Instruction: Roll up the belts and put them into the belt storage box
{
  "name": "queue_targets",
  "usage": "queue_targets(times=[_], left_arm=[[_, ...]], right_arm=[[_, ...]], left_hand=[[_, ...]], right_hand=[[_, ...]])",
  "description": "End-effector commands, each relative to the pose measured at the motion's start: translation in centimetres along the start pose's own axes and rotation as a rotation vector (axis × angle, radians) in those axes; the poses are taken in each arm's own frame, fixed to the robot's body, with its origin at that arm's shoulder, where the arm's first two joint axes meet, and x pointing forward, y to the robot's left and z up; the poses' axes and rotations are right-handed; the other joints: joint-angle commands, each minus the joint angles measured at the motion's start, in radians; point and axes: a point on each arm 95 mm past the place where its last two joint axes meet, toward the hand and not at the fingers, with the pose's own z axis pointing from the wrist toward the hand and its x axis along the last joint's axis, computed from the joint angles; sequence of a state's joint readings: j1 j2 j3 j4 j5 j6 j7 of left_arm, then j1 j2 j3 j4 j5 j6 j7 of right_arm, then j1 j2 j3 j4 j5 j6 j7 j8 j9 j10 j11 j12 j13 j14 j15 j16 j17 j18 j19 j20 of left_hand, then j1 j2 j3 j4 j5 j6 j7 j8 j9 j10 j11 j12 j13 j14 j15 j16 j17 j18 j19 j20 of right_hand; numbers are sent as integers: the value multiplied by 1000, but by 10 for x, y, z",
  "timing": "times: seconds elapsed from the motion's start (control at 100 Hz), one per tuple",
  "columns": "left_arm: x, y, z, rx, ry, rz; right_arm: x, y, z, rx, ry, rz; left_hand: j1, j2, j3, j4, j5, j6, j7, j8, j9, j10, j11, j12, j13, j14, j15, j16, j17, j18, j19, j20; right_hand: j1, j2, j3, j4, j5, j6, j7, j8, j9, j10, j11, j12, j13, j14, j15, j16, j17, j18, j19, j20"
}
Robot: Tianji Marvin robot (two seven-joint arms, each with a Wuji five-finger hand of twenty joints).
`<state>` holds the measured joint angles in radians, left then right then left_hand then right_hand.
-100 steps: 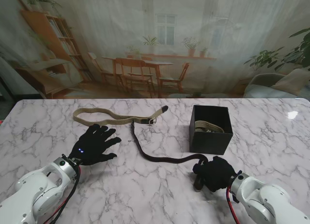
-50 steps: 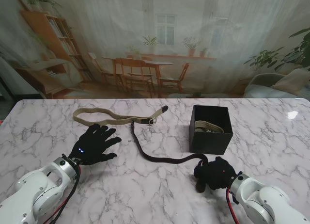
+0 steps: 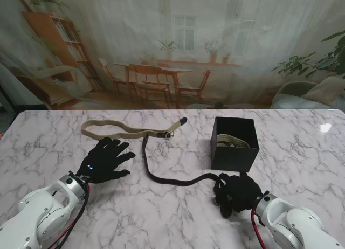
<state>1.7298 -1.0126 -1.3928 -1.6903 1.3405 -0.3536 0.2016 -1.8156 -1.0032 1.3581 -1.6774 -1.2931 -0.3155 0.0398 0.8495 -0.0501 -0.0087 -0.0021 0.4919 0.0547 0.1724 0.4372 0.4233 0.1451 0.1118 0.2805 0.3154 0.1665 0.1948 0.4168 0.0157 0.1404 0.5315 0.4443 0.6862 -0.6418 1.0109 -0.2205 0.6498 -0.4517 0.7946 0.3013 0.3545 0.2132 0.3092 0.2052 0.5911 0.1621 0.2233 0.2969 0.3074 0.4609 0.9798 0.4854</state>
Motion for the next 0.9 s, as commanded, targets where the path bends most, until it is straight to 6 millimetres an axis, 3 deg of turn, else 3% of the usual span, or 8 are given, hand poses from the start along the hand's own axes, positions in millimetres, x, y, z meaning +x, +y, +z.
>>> queue_targets(times=[0.0, 0.14, 0.3, 0.43, 0.56, 0.65, 0.81, 0.89], left_arm=[[1, 2, 0, -12, 5, -3], [1, 2, 0, -10, 6, -3], [1, 2, 0, -7, 7, -3], [1, 2, 0, -7, 9, -3], [1, 2, 0, -7, 10, -2], [1, 2, 0, -7, 11, -2], [1, 2, 0, -9, 13, -1], [1, 2, 0, -9, 13, 0]], right_arm=[[3, -8, 0, 13, 4, 17], [4, -9, 2, -12, -8, 73], [3, -13, 5, -21, -29, 118], [2, -16, 7, -26, -44, 142], [0, -18, 9, -36, -53, 131], [-3, -18, 10, -30, -45, 82], [-1, -19, 15, -11, -36, 102], [0, -20, 18, -19, -37, 125]], left_hand=[[29, 51, -20, -16, -1, 21, 0, 6, -43, 21, -7, 10, -1, 12, -12, 4, -20, 30, -12, -1], [29, 50, -20, -16, 1, 21, 1, 7, -46, 22, -7, 9, -1, 12, -12, 4, -20, 30, -14, -1], [27, 51, -20, -16, 1, 20, 1, 7, -51, 22, -9, 8, -5, 11, -13, 3, -22, 30, -16, -2], [26, 51, -20, -16, 4, 20, 2, 8, -55, 21, -10, 8, -6, 11, -14, 3, -23, 31, -18, -2], [24, 51, -20, -16, 5, 20, 3, 8, -57, 22, -11, 8, -8, 11, -15, 3, -25, 31, -20, -2], [23, 50, -21, -16, 7, 19, 4, 9, -57, 22, -11, 8, -9, 12, -15, 3, -25, 31, -21, -2], [22, 51, -20, -16, 11, 19, 5, 10, -58, 22, -12, 7, -9, 12, -15, 2, -26, 31, -23, -2], [22, 50, -20, -16, 13, 19, 7, 11, -58, 22, -12, 7, -10, 11, -15, 2, -26, 30, -24, -1]], right_hand=[[-107, 20, -27, -21, 180, 58, 216, 11, -63, 3, -65, -35, -41, 40, -54, -45, -18, 64, -36, -38], [-109, -16, -9, -29, 217, 109, 234, -21, -85, 53, -108, -58, -119, 120, -122, -167, -63, 113, -79, -211], [-119, -45, 13, -27, 249, 208, 254, -38, -80, 89, -111, -59, -129, 130, -136, -185, -79, 115, -88, -260], [-169, -59, 17, -20, 260, 278, 307, -10, -75, 88, -55, -32, -126, 125, -137, -188, -92, 110, -96, -295], [-198, -68, 18, -15, 248, 247, 361, 17, -81, 43, -16, -16, -198, 59, -168, -201, -202, 41, -160, -341], [-223, -87, 28, -4, 252, 205, 396, 28, -30, -32, -22, -22, -224, 16, -166, -201, -266, -44, -176, -359], [-212, -80, 23, -1, 243, 216, 413, 24, 144, -13, -11, -18, -184, 12, -165, -205, -290, -50, -202, -382], [-200, -49, 3, -6, 213, 227, 418, 30, 264, -70, 62, 23, -130, 23, -149, -197, -263, -41, -222, -403]])
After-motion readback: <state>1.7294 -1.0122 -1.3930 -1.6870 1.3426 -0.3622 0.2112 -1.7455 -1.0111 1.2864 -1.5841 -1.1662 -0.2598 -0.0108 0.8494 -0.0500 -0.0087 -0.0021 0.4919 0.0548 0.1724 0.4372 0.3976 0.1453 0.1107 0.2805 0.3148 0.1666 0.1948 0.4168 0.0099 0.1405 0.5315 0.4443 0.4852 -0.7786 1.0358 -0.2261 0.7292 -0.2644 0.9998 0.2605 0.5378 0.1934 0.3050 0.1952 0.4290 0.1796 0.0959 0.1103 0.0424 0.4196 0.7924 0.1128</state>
